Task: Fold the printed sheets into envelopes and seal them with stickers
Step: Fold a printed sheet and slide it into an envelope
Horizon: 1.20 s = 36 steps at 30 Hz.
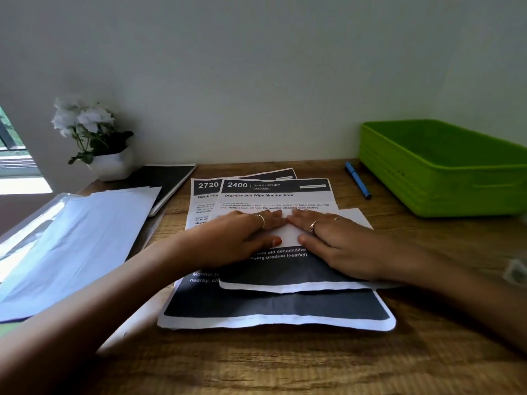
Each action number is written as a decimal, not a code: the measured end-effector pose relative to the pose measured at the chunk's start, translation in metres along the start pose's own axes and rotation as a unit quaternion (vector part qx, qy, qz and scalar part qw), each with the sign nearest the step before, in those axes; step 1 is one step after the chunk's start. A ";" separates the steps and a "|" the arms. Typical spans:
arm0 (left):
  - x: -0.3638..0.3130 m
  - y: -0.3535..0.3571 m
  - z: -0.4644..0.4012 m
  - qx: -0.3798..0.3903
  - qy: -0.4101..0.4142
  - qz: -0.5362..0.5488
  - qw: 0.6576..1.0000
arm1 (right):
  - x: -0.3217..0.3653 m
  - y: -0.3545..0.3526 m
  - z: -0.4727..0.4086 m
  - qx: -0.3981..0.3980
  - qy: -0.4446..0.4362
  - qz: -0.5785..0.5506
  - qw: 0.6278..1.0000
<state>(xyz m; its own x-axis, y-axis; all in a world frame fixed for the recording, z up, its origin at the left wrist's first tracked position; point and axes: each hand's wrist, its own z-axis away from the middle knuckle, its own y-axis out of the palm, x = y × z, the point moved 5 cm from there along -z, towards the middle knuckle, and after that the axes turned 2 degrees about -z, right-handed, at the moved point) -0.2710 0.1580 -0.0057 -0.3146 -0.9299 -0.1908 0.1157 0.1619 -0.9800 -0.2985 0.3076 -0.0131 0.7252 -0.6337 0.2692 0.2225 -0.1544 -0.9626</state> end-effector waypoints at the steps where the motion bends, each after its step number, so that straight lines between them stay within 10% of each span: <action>1: 0.001 0.001 0.000 0.005 -0.002 0.008 1.000 | -0.002 0.002 -0.001 0.010 0.004 0.008 1.000; 17: 0.003 -0.004 0.003 0.025 -0.007 0.005 1.000 | -0.037 -0.029 0.018 0.096 0.209 0.132 0.964; 29: -0.007 -0.021 0.001 -0.038 0.006 0.002 0.999 | -0.051 -0.041 0.012 0.068 0.201 0.095 0.973; 36: -0.012 -0.036 0.004 -0.115 -0.037 -0.043 0.992 | -0.046 -0.059 0.012 -0.108 0.153 -0.004 0.982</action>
<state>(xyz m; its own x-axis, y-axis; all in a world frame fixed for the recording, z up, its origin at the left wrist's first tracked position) -0.2677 0.1617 0.0321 -0.2436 -0.9638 -0.1086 -0.1300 0.1435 -0.9811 -0.3373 0.3552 0.0316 0.4864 -0.8251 0.2875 0.0592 -0.2971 -0.9530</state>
